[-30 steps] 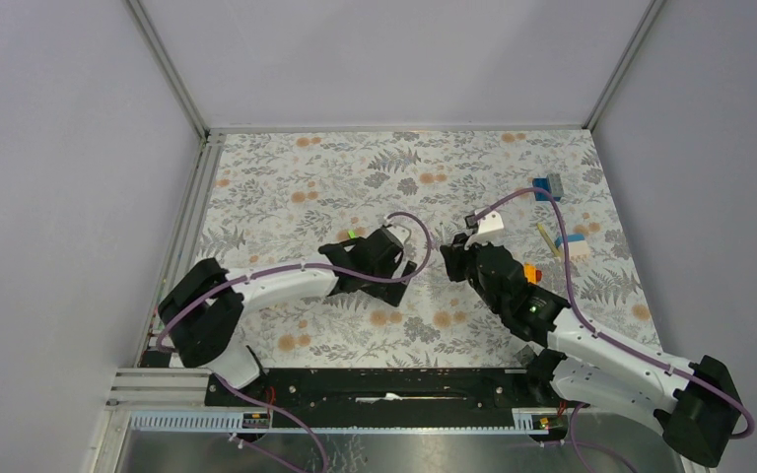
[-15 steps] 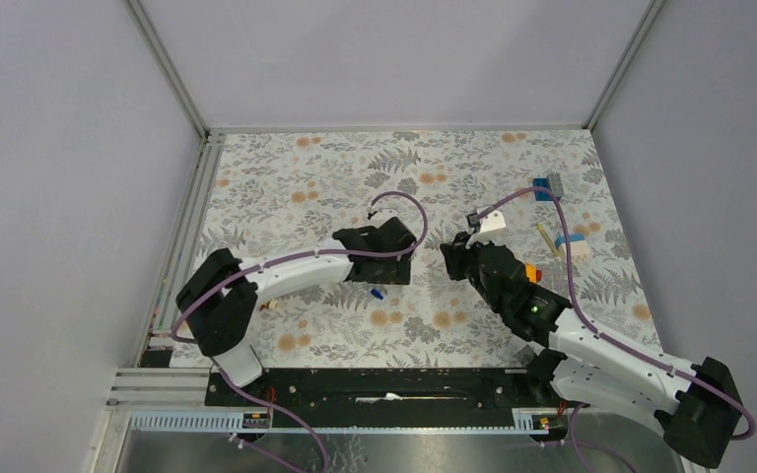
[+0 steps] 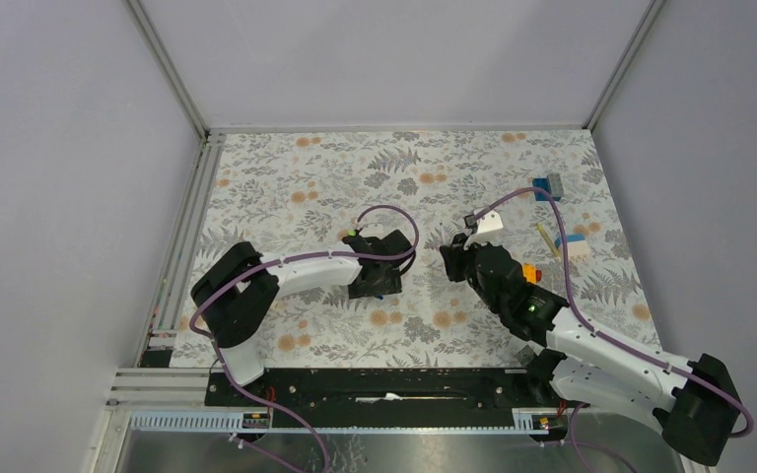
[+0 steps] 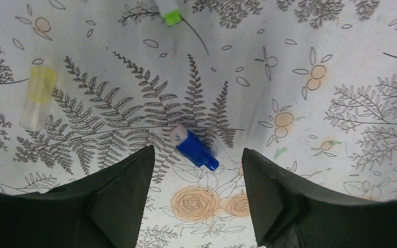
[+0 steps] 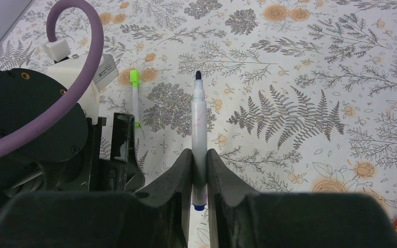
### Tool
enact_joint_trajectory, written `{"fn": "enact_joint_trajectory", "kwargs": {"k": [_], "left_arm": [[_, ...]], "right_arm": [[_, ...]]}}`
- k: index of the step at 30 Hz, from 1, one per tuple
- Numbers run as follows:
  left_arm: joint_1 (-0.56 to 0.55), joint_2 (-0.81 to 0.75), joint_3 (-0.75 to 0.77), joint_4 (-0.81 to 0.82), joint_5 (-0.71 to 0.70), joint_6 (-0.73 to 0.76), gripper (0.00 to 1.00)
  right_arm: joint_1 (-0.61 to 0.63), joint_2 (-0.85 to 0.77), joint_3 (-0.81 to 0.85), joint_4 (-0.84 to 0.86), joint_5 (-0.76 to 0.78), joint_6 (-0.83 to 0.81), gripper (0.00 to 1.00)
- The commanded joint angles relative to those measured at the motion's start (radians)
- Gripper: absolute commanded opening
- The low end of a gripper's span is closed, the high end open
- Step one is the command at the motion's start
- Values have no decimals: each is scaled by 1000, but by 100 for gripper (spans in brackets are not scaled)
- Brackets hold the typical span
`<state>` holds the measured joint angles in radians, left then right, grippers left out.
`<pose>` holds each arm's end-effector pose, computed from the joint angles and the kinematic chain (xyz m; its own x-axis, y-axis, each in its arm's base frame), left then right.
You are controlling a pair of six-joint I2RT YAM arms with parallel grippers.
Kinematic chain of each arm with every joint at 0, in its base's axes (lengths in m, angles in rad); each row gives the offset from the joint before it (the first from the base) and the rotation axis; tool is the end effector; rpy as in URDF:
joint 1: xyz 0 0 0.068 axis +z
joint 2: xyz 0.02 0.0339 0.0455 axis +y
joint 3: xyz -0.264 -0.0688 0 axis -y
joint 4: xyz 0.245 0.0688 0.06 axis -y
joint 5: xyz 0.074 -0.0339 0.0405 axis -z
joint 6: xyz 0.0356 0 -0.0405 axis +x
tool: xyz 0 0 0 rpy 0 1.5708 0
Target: Insert the pens into the pen caps
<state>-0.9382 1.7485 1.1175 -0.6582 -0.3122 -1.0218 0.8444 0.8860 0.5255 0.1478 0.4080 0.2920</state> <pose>0.2038 -0.2596 0.1736 -0.9081 -0.1344 -0.3967 -0.1103 0.9904 -0.0831 0.1485 0.1459 0.2652 -0.2577 0.1078 -0.9602 -0.3701 0.9069 0.2012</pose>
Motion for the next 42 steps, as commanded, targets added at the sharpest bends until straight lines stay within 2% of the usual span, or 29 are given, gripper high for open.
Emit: {"fn": "enact_joint_trajectory", "kwargs": {"k": [1,11,16,25,38,39,42], "left_arm": [[-2,0,-22,13,-40,-41,67],[-1,0,-75,109,-23,-10,54],[-2,1,-79,114,-19,4,42],[-1,-49,-135,192,43,89,27],[-3,-112,-208,239,126,221,23],[-2,-117,-208,235,126,228,24],[-2,-133,-204,222,113,239,39]], "right_arm": [[4,9,1,41,18,-5,0],[4,25,8,41,8,-4,0],[4,31,13,41,5,-3,0],[4,37,19,41,-3,-1,0],[4,66,40,41,-15,2,0],[4,69,41,42,-17,2,0],[4,77,45,45,-18,5,0]]}}
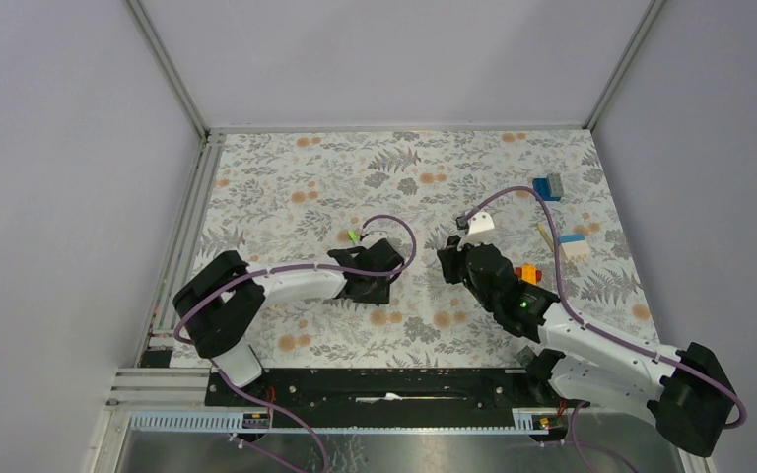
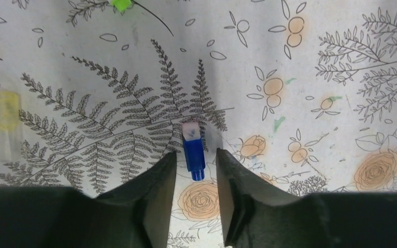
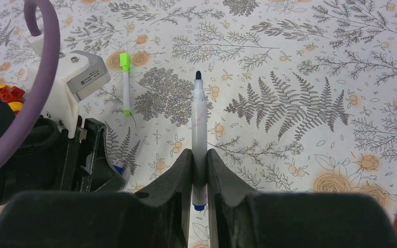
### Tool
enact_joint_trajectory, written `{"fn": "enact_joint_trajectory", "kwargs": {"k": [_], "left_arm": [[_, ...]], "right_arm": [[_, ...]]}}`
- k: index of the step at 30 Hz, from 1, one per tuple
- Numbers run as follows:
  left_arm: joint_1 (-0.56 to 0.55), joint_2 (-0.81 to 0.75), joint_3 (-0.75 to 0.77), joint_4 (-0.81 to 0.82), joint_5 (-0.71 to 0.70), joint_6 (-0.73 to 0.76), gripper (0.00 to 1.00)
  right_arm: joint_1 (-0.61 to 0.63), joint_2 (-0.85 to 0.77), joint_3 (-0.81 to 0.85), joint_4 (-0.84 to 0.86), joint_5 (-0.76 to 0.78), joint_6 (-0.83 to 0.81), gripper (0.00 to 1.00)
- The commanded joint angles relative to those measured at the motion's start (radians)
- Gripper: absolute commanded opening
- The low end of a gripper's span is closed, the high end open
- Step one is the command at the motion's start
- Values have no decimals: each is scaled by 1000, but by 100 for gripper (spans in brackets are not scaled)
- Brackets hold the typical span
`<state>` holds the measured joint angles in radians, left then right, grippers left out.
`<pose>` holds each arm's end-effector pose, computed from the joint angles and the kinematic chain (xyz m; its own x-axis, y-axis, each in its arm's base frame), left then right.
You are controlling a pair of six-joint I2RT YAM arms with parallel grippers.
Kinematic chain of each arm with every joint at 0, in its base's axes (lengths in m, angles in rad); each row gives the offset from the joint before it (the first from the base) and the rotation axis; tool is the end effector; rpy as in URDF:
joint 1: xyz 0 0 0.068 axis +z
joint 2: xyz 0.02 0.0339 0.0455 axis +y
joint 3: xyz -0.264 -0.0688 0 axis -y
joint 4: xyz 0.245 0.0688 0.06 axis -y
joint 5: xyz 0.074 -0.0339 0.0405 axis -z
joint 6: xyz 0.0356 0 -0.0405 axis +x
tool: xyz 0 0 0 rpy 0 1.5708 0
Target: Insert the pens into the pen caps
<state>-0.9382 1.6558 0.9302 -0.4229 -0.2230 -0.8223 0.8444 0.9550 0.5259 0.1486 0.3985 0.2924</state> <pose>0.1897 -0.2454 0.1597 -0.9040 0.0246 -0.4267 0.1036 0.9812 -0.1630 0.1551 0.1537 0.2521 -0.3033 0.0586 -0.9511 -0.3696 0.9127 0.1741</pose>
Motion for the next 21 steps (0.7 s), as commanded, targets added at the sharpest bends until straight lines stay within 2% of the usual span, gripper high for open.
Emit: {"fn": "enact_joint_trajectory", "kwargs": {"k": [1,5,9,21], "left_arm": [[-2,-43,-14,-16,21,40,44],[-2,-42,14,-22,22,44,53],[-2,-16,54,-44,10,43,54],[-2,54,118,-101,-34,30,45]], "right_arm": [[4,10,46,45,-9,6,0],[4,18,53,44,-9,9,0],[4,17,54,39,-4,16,0],[4,5,44,29,13,19,0]]}}
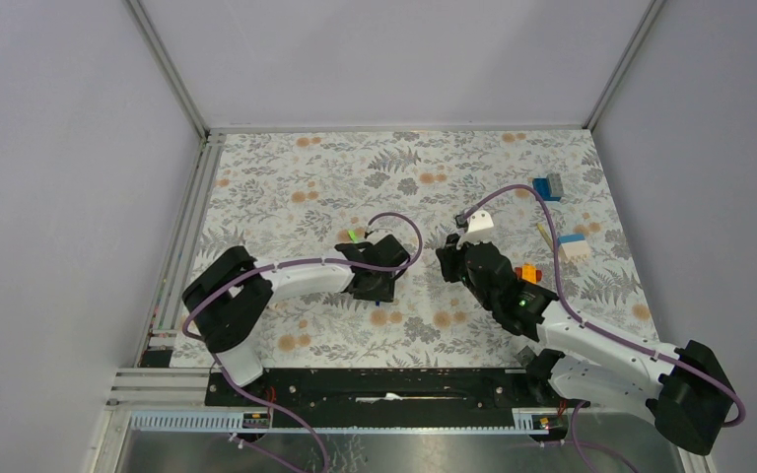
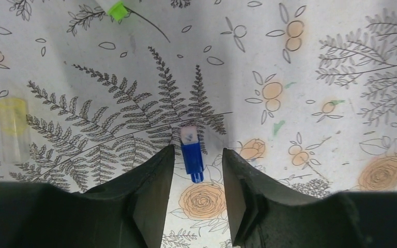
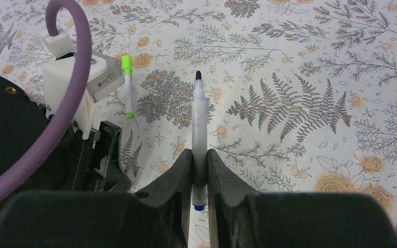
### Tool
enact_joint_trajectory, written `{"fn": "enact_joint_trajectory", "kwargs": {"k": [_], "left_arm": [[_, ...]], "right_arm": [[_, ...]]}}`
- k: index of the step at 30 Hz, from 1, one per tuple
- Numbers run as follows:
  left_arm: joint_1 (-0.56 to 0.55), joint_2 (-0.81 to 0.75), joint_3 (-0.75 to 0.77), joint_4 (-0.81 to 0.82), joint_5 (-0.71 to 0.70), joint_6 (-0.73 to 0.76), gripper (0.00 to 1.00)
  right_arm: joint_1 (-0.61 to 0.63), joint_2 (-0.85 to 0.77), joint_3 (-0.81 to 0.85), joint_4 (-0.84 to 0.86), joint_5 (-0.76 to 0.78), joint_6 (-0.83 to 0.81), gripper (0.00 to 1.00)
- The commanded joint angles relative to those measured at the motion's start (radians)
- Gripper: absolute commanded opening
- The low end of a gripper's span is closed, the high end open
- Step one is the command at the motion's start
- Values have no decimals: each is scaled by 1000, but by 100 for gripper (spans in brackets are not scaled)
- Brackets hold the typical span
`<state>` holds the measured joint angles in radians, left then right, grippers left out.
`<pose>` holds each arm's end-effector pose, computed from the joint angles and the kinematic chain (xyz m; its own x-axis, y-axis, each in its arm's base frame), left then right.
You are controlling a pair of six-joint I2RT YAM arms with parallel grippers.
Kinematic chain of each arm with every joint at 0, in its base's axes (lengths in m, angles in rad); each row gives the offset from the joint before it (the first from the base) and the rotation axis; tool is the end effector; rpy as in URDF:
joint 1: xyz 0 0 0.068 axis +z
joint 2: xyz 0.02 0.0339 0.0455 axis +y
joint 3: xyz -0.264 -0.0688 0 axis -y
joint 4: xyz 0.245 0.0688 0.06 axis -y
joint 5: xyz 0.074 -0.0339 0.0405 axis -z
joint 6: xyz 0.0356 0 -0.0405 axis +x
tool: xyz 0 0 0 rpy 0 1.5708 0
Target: Insert the pens into the pen caps
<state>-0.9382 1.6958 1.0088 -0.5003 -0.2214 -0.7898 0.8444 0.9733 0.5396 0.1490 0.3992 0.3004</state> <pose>0.1961 -0.2543 0.1656 -0.9103 0.0698 -0.4080 0.1303 0.9839 -0.1224 0.1575 0.1564 0.2533 -0.3087 0.0630 -0.9491 -0.3661 0.9131 0.1797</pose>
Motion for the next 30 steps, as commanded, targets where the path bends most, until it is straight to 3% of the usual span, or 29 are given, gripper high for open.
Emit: {"fn": "enact_joint_trajectory", "kwargs": {"k": [1,17,23,30], "left_arm": [[-2,17,41,-27,-40,-5,44],[-2,41,57,-25,-62,-5,39],[-2,38,51,-23,-60,-6,30],[-2,31,22,20,-44,-3,10]], "right_arm": [[4,-11,32,29,12,11,0],[4,-10,29,32,7,16,0],[4,-6,29,32,6,18,0],[4,-2,26,34,-1,13,0]]}}
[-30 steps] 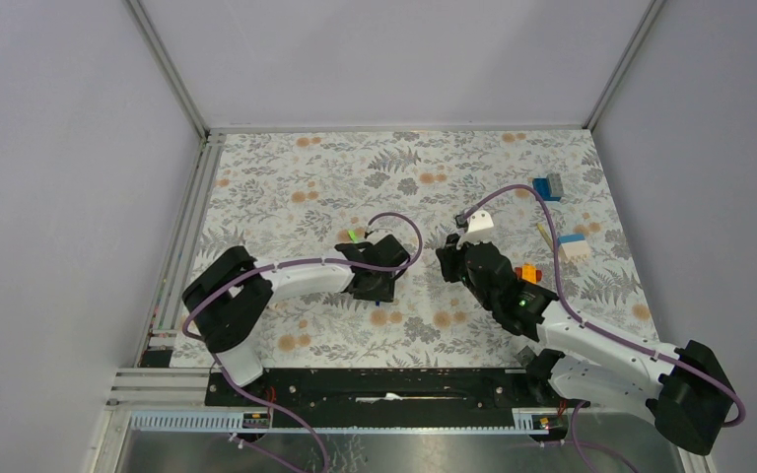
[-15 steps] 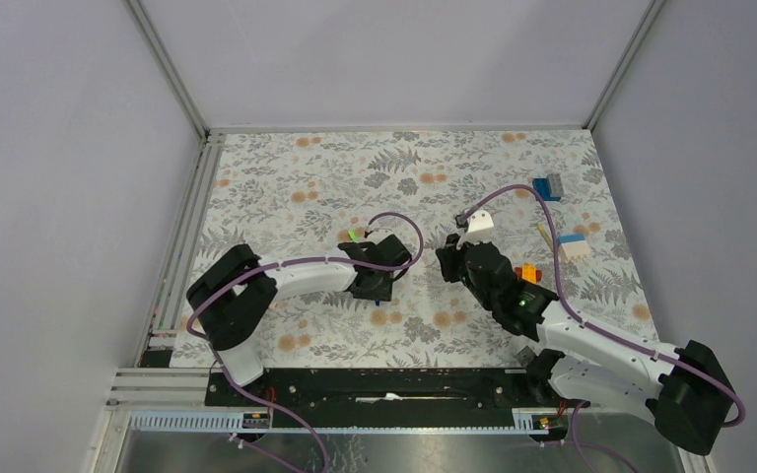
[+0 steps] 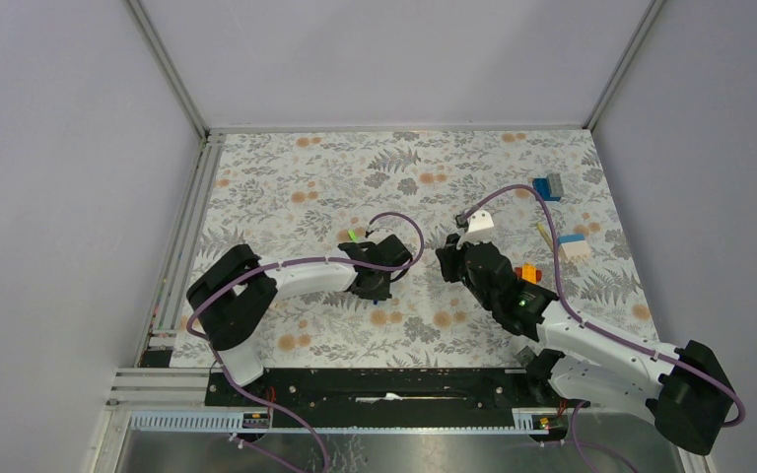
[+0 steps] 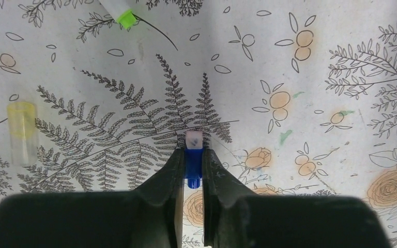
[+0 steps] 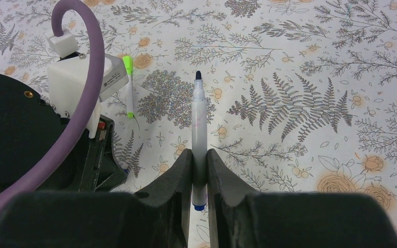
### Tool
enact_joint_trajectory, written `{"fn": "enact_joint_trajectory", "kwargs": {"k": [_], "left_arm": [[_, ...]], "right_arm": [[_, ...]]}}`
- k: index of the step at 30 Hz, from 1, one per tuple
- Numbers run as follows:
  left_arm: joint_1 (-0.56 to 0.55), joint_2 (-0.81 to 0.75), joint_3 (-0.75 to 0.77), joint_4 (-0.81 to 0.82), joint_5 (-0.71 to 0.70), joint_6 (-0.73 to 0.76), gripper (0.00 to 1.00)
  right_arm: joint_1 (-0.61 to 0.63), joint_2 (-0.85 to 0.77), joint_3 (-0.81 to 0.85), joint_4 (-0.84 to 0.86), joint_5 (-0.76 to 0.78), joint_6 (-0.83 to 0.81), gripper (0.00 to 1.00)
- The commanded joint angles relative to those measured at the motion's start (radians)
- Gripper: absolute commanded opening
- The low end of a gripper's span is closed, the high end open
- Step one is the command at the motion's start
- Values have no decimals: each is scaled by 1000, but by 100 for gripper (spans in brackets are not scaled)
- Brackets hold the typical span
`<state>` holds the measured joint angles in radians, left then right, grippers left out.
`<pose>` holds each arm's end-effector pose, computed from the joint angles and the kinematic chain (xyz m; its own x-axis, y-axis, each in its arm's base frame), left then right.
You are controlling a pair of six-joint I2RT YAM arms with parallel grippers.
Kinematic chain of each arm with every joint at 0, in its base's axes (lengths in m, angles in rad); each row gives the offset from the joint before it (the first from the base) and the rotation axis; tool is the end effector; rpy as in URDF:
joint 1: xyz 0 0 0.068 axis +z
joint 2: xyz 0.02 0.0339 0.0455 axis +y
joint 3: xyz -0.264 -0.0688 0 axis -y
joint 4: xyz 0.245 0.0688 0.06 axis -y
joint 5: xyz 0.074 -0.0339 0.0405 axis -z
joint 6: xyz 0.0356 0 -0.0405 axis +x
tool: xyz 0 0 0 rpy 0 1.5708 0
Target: Insert the pens into the pen caps
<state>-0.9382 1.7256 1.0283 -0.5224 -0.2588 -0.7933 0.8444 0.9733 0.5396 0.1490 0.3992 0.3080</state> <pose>0.1991 -0.2562 0.1612 -0.9080 0.0733 -0.4125 0.1148 0.9904 -0.0765 0.1575 0.1564 0.2533 -0.3115 0.0700 -0.9477 -0.3637 0.9126 0.1869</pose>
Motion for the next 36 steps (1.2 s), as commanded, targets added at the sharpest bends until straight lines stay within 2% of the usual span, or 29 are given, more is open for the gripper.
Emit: {"fn": "enact_joint_trajectory", "kwargs": {"k": [1,3,9,24,33,36], "left_arm": [[-2,3,1,47,-2,4,7],[-3,5,9,46,1,12,0],[-2,-51,-7,58,-15,21,0],[32,-326,-72,200,-51,53,0],[164,-493,-121,343,65,87,0],[192,-539,-137,413,152,123,0]], "right_arm": [[4,1,24,36,-5,2,0],[4,14,27,48,-18,-5,0],[3,52,45,91,-71,10,0],[4,30,84,165,-149,18,0],[4,48,130,203,-199,30,0],[5,64,148,215,-228,31,0]]}}
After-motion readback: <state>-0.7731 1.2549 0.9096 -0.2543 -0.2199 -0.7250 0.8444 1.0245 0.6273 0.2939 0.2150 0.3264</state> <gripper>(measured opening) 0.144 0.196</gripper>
